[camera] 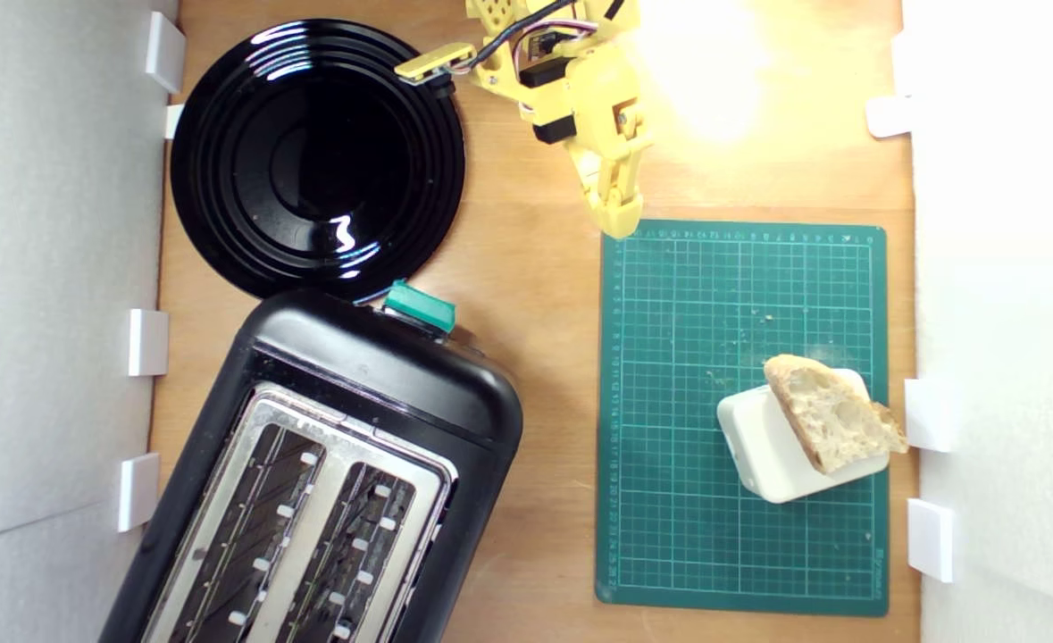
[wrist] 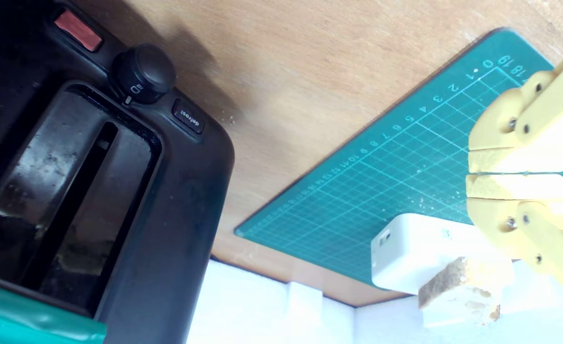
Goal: Pick bread and place in toaster
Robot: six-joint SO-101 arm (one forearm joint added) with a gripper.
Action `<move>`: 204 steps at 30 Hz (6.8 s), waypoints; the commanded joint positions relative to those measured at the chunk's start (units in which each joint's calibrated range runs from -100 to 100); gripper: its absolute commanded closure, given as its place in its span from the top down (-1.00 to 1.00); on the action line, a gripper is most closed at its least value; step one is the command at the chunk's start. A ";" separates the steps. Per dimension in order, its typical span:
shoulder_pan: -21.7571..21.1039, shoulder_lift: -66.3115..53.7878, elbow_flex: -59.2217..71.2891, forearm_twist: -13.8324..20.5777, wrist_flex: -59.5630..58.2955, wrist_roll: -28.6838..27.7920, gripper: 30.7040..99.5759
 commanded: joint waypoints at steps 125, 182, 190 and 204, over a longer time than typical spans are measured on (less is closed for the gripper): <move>-14.74 85.76 -2.06 13.33 -97.22 -7.07 -0.54; -16.27 113.05 -29.02 9.34 -104.47 -7.85 0.35; -16.27 113.47 -28.57 8.98 -108.06 -7.80 0.33; -16.27 116.13 -29.11 9.07 -109.00 -7.80 0.68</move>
